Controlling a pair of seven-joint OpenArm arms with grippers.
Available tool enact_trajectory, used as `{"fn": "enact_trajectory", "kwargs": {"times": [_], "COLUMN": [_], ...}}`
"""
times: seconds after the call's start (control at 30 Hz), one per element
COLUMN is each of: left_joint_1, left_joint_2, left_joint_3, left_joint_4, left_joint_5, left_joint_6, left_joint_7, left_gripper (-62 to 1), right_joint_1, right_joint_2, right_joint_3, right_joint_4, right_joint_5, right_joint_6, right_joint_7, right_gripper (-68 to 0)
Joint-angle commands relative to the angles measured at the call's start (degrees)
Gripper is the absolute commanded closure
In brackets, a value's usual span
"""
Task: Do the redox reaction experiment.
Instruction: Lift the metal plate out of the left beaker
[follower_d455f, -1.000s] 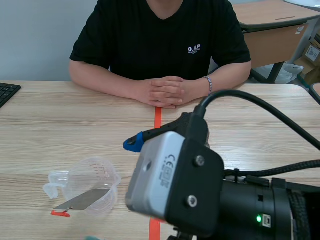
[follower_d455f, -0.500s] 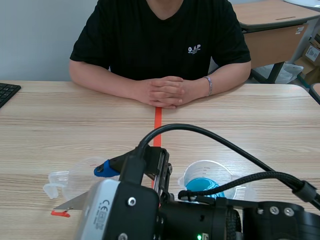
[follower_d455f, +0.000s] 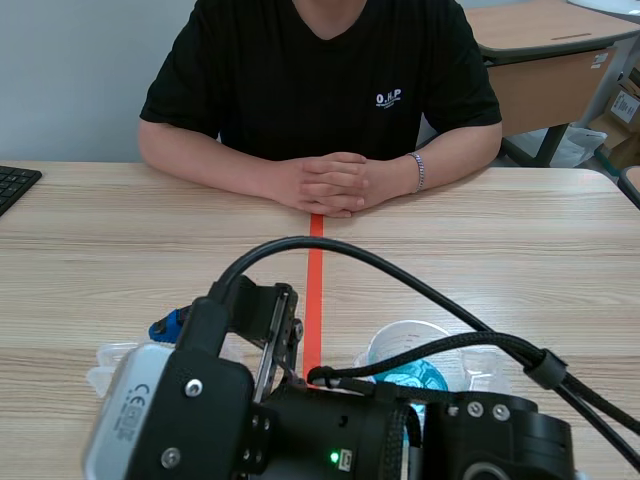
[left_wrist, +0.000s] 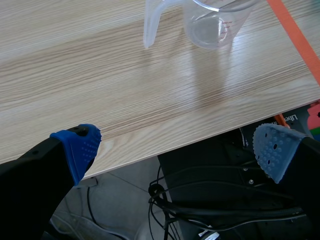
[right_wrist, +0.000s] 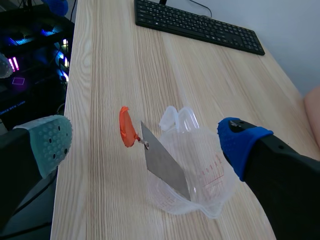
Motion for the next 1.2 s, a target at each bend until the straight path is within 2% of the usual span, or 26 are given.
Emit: {"fn": "enact_trajectory", "kwargs": {"times": [0.0,0.27,0.6,0.73,1.0,1.17], "left_joint_1": [0.2,0.2,0.2,0.2,0.2,0.2], "left_joint_2": [0.44,0.44,0.44,0.44,0.44,0.44], "left_joint_3": [0.33,0.33,0.33,0.33,0.33,0.33], "left_joint_4": [0.39,0.39,0.39,0.39,0.39,0.39], "left_joint_5": [-0.39,-0.39,-0.39,-0.39,-0.39,-0.39], "left_joint_6": [-0.13,-0.13,-0.13,-0.13,-0.13,-0.13], "left_joint_7": [-0.68,-0.72,-0.74,-0.74,-0.74,-0.74], "left_gripper": [-62.3,-62.3,-62.3,-62.3,-62.3,-62.3], "right_joint_1": [1.31,2.08,2.08,2.08,2.08,2.05], "right_joint_2": [-0.79,-1.2,-2.47,-2.47,-2.45,-2.45], "right_joint_3": [-0.31,-0.35,-0.35,-0.35,-0.28,1.22], "right_joint_4": [-0.83,-1.77,-1.77,-1.77,-1.77,-1.64], "right_joint_5": [0.59,0.59,0.59,0.59,0.59,0.59], "right_joint_6": [-0.04,-0.02,0.0,0.0,-0.02,-0.04], "right_joint_7": [0.37,0.66,1.92,1.97,1.99,3.13], "right_gripper": [-54.1,-34.0,-17.8,-14.4,-1.5,-1.5]}}
